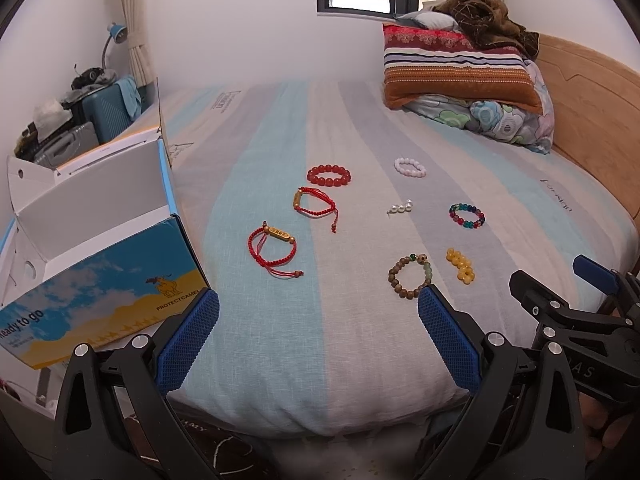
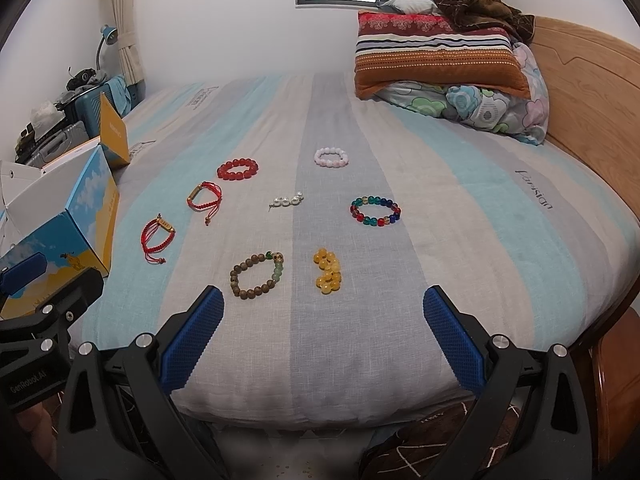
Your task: Organize jewelry
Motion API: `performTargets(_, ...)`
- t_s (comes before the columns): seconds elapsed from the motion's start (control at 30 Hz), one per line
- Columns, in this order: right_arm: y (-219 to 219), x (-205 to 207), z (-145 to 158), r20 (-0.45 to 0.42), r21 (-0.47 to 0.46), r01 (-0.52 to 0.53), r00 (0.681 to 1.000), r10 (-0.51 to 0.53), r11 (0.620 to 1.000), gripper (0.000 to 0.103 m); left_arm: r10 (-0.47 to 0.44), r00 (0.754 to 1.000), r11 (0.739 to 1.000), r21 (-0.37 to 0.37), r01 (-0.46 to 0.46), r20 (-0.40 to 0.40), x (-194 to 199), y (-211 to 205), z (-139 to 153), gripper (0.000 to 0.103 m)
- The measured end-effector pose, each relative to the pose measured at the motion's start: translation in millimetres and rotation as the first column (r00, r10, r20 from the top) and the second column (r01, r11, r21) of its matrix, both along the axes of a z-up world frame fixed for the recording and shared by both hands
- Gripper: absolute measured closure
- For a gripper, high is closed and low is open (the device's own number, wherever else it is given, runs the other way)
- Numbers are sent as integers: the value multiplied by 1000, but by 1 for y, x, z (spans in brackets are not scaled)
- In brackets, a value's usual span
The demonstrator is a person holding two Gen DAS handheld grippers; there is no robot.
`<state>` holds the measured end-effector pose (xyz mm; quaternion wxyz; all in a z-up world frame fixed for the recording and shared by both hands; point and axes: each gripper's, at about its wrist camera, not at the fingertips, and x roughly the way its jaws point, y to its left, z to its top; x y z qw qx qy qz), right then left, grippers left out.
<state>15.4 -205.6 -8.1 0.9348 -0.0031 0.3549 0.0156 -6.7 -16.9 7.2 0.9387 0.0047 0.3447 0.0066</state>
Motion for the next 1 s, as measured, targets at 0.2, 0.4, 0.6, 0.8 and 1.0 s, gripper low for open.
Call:
performTargets(0.2,0,0,0,2,0,1,1000,-1,1000,7,-7,1000,1000,3,7,-3,0,-2,0,6)
performTargets(0.4,-1,-1,1,7,-5,-2,1000,2,1000,7,-7,1000,1000,2,7,-4,1,-3,-1,6)
performTargets(0.6,-4,2,8,18,-24,3,1000,-3,1000,7,0,1000,1000,7,0,-8,6,-2,3,6)
performTargets(0.8,-21,26,32,26,-39,29,999,-28,999,7,-4,999,1000,0,4,-32,32,-8,13,6)
performTargets(1.0,-34,80,40,-40,-37,31,999,-33,999,7,-48,993,999,10,50,-111,76,-32,2,6)
